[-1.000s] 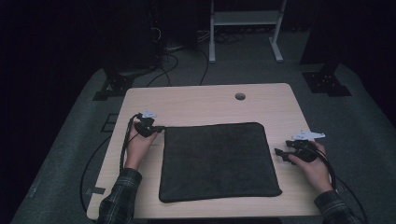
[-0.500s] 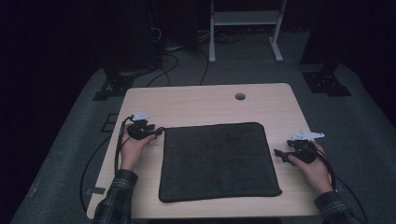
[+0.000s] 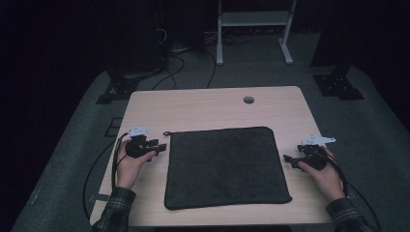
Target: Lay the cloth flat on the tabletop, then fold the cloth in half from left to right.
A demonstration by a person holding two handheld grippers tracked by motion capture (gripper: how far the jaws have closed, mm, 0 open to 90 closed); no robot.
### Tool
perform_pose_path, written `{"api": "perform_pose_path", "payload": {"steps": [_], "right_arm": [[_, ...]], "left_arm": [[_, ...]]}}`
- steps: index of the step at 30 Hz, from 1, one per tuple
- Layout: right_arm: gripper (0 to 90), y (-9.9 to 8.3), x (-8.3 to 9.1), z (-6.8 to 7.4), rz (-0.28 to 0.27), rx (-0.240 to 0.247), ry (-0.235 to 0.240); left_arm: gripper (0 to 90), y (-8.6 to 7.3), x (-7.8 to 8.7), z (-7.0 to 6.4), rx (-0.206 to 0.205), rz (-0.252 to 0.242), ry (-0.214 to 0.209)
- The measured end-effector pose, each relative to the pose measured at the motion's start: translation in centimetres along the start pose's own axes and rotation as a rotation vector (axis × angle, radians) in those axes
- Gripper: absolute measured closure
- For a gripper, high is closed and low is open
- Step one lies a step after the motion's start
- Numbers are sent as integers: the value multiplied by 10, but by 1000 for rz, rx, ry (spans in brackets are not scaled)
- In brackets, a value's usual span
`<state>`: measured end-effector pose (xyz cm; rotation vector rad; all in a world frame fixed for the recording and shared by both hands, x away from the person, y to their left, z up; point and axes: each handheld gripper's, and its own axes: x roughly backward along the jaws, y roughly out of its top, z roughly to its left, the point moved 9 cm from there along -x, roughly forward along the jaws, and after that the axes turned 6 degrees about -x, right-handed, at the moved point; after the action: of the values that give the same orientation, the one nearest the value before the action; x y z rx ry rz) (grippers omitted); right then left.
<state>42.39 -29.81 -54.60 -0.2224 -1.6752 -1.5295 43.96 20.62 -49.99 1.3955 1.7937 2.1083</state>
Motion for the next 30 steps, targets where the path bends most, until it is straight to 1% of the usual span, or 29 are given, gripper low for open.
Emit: {"api": "perform_pose_path", "payload": {"steps": [2, 3, 4, 5, 7, 8, 9, 10, 11, 12, 14, 15, 17, 18, 19, 20, 21, 24, 28, 30], "right_arm": [[218, 0, 0, 0, 0, 0, 1], [216, 0, 0, 0, 0, 0, 2], [215, 0, 0, 0, 0, 0, 2], [215, 0, 0, 0, 0, 0, 2], [214, 0, 0, 0, 0, 0, 2], [214, 0, 0, 0, 0, 1, 2], [214, 0, 0, 0, 1, 0, 2], [214, 0, 0, 0, 1, 0, 2], [214, 0, 0, 0, 1, 1, 3], [214, 0, 0, 0, 1, 1, 3], [214, 0, 0, 0, 1, 1, 3], [213, 0, 0, 0, 1, 1, 3], [213, 0, 0, 0, 1, 1, 3], [213, 0, 0, 0, 1, 1, 3], [213, 0, 0, 0, 1, 1, 3], [212, 0, 0, 0, 1, 1, 3], [210, 0, 0, 0, 1, 3, 4], [209, 0, 0, 0, 1, 3, 4], [206, 0, 0, 1, 1, 4, 5], [205, 0, 0, 0, 1, 5, 5]], "left_arm": [[509, -3, 4, -4, -6, -4, 2], [490, -3, 6, -7, -5, -8, 6], [485, -5, 11, -10, -23, -9, 22], [485, -5, 11, -10, -23, -9, 22], [485, -4, 15, -16, -41, -29, 27], [495, -5, 17, -19, -46, -25, 30], [503, -8, 20, -26, -61, -23, 20], [510, -8, 20, -26, -61, -23, 20], [512, -11, 22, -33, -71, -27, 16], [514, -11, 22, -33, -71, -27, 16], [515, -16, 23, -38, -71, -16, 18], [513, -19, 22, -42, -81, -9, 20], [510, -21, 21, -43, -83, -2, 20], [507, -24, 17, -45, -80, 3, 24], [506, -24, 17, -45, -80, 3, 24], [506, -26, 14, -46, -88, 13, 26], [514, -29, 9, -47, -86, 21, 19], [513, -30, 4, -46, -85, 22, 22], [501, -30, -4, -44, -101, 27, 40], [498, -30, -7, -44, -101, 31, 41]]}}
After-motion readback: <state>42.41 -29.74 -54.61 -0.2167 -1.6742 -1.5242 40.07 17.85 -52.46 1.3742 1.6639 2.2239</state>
